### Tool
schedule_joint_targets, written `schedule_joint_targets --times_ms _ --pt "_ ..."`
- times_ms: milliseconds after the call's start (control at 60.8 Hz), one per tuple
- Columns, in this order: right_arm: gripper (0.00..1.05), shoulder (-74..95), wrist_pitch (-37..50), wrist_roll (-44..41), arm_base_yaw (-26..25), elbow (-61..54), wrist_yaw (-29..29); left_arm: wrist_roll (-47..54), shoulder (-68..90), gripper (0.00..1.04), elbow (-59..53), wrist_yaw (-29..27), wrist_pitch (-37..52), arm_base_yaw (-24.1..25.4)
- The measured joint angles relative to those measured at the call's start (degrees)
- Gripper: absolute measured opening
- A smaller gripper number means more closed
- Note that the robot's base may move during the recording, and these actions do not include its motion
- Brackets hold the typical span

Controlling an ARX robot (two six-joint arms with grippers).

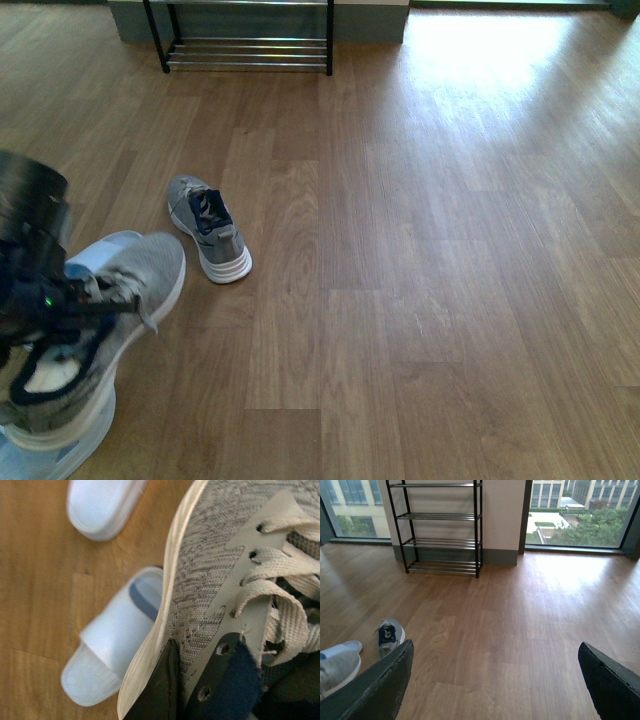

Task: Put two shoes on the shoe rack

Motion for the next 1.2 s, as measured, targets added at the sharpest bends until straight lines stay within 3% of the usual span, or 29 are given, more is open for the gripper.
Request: schedule_joint_targets --times_ms 247,576,789,1201 --pt "0.95 0.0 0.0 0.0 0.0 0.0 0.0 -2.8 -26.9 0.02 -13.2 -4.4 -4.1 -2.0" --pt "0.95 0.0 0.0 0.0 0.0 0.0 0.0 -4.3 -61.2 0.02 -27.7 -15.6 -12.7 -8.4" --pt "0.95 0.0 0.0 0.0 0.0 0.0 0.0 -5.8 -89.3 0.02 -34.7 -28.2 -32.5 -13.9" --pt "0.95 0.0 0.0 0.0 0.0 0.0 -0.1 -5.8 -92.7 0.02 -34.9 -28.3 -33.3 -14.4"
